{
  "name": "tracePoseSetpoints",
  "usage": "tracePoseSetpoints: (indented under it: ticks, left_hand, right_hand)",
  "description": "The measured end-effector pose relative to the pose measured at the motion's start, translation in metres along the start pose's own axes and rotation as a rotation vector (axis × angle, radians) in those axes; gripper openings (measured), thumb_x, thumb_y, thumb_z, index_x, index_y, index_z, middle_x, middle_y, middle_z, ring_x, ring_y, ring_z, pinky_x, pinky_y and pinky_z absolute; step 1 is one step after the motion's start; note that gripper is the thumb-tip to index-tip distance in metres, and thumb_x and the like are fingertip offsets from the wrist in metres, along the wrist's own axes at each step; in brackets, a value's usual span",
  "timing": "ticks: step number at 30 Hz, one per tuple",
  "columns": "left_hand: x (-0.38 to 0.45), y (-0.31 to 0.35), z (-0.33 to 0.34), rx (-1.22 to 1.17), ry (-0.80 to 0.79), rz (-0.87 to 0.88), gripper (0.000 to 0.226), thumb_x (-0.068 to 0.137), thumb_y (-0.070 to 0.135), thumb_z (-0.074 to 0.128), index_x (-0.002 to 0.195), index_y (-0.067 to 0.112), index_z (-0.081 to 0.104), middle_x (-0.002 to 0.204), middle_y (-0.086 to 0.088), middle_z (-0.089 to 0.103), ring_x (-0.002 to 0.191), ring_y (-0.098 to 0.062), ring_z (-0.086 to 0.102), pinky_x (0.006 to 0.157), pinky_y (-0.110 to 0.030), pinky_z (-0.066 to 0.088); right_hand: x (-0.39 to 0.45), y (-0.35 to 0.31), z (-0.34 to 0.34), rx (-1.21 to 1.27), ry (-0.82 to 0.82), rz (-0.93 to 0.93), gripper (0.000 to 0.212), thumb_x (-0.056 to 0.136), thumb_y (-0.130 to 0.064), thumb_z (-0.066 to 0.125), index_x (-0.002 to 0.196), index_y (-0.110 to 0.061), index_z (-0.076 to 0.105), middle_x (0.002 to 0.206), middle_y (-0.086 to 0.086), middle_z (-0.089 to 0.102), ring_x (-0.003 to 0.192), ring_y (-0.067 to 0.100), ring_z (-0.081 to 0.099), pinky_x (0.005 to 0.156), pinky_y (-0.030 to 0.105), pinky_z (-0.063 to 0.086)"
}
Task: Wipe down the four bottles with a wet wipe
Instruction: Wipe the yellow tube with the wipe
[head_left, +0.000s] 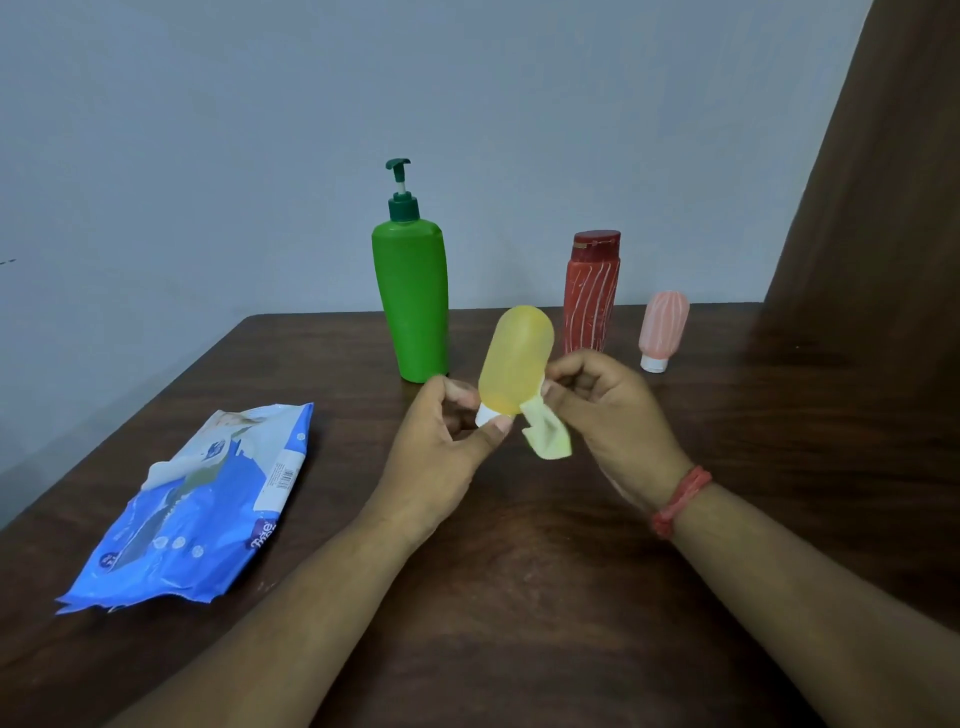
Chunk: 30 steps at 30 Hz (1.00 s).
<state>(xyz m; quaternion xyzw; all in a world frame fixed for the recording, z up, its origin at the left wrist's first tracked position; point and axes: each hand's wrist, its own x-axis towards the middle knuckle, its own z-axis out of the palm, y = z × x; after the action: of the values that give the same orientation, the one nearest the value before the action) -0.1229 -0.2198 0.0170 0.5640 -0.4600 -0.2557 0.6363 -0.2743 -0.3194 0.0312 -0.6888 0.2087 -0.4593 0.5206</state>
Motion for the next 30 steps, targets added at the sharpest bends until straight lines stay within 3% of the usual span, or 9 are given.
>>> tracePoseSetpoints:
  ticks: [4,8,11,14,20,22,25,28,30]
  left_hand:
    - [0.003,-0.003,-0.002,-0.092,0.031,-0.039,0.03,0.073,0.021,0.086,0.078,0.04,0.063,0.105,-0.006,0.072,0.105,-0.032,0.07,0.097,-0.055,0.054]
    - [0.004,-0.002,0.004,-0.282,0.079,-0.107,0.031,0.073,0.013,0.082,0.092,0.015,0.057,0.105,-0.016,0.073,0.101,-0.033,0.072,0.098,-0.052,0.054]
    - [0.007,0.0,0.0,-0.382,0.141,-0.147,0.027,0.081,-0.003,0.074,0.091,0.008,0.053,0.105,-0.015,0.071,0.092,-0.028,0.075,0.098,-0.05,0.055]
    - [0.009,0.0,-0.005,-0.365,0.21,-0.186,0.027,0.085,-0.009,0.071,0.09,0.008,0.05,0.117,-0.023,0.066,0.1,-0.031,0.073,0.097,-0.049,0.056]
    - [0.013,-0.01,-0.012,-0.051,0.231,-0.131,0.051,0.077,0.01,0.086,0.112,0.024,0.051,0.109,0.001,0.07,0.101,-0.013,0.071,0.092,-0.04,0.058]
    - [0.017,-0.012,-0.013,0.097,0.218,-0.119,0.054,0.076,0.014,0.087,0.114,0.026,0.05,0.108,0.003,0.071,0.099,-0.012,0.069,0.088,-0.033,0.056]
    - [0.026,-0.016,-0.013,0.277,0.179,-0.092,0.058,0.076,0.016,0.087,0.118,0.024,0.047,0.109,0.001,0.071,0.096,-0.015,0.069,0.083,-0.033,0.056]
    - [0.035,-0.015,-0.001,0.417,0.099,-0.089,0.062,0.079,0.016,0.085,0.121,0.022,0.04,0.106,0.005,0.07,0.091,-0.009,0.069,0.072,-0.017,0.052]
    - [0.044,-0.015,0.011,0.484,0.077,-0.077,0.064,0.08,0.017,0.085,0.124,0.021,0.038,0.099,0.009,0.068,0.087,-0.004,0.068,0.069,-0.015,0.049]
  right_hand:
    - [0.002,0.002,-0.003,0.061,0.045,0.014,0.011,0.092,0.001,0.066,0.091,-0.01,0.069,0.087,0.002,0.073,0.084,0.015,0.069,0.074,0.028,0.057]
    - [0.003,0.007,-0.003,-0.198,-0.082,0.026,0.014,0.089,0.002,0.07,0.086,-0.012,0.072,0.089,-0.001,0.075,0.083,0.014,0.069,0.078,0.031,0.058]
    - [0.011,0.006,-0.012,-0.14,0.111,0.021,0.018,0.089,0.0,0.07,0.085,-0.017,0.071,0.092,0.001,0.074,0.085,0.013,0.069,0.078,0.031,0.058]
    - [0.015,0.006,-0.022,-0.089,0.228,0.03,0.017,0.091,-0.002,0.069,0.087,-0.018,0.07,0.096,0.003,0.073,0.089,0.015,0.069,0.082,0.034,0.06]
    - [0.016,0.012,-0.024,-0.125,0.232,0.035,0.015,0.092,-0.005,0.069,0.087,-0.019,0.069,0.095,0.0,0.072,0.088,0.013,0.069,0.079,0.03,0.06]
    - [0.017,0.013,-0.027,-0.125,0.258,0.029,0.016,0.092,-0.006,0.068,0.087,-0.021,0.069,0.093,-0.003,0.072,0.088,0.011,0.069,0.078,0.029,0.059]
    - [0.021,0.017,-0.034,-0.122,0.341,0.023,0.014,0.093,-0.007,0.068,0.088,-0.021,0.069,0.092,-0.005,0.072,0.088,0.011,0.069,0.078,0.03,0.06]
    - [0.024,0.021,-0.043,-0.122,0.433,0.031,0.012,0.093,-0.011,0.068,0.09,-0.022,0.07,0.093,-0.009,0.072,0.088,0.006,0.069,0.077,0.029,0.06]
    - [0.024,0.022,-0.049,-0.122,0.474,0.034,0.014,0.093,-0.012,0.068,0.089,-0.025,0.069,0.093,-0.01,0.072,0.089,0.005,0.069,0.075,0.027,0.06]
